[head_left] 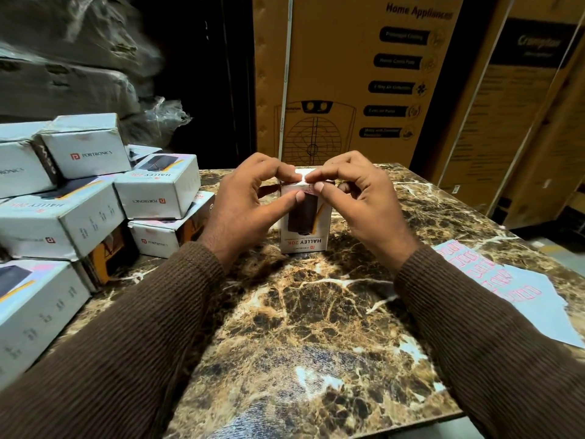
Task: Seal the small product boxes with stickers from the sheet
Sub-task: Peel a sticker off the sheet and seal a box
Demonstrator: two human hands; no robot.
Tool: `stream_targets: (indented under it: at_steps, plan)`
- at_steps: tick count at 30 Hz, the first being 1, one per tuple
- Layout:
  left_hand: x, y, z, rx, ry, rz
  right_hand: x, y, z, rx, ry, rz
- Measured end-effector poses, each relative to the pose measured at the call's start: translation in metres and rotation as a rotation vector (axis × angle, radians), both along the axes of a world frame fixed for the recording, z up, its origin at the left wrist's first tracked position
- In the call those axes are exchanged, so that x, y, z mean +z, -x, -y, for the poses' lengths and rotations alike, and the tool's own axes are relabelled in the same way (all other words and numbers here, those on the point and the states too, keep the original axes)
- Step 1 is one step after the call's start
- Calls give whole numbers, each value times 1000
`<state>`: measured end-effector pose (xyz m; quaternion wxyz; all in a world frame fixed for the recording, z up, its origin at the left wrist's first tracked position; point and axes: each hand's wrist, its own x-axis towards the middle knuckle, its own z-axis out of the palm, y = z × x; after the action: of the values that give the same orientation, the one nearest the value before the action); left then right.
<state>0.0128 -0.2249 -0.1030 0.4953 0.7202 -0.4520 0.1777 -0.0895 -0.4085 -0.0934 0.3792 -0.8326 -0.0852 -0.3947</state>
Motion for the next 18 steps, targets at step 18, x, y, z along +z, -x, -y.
stream_targets:
  at_steps: [18]
  plan:
    - [4,4,-3,-12,30,27,-2,-2,-1,40,0,34]
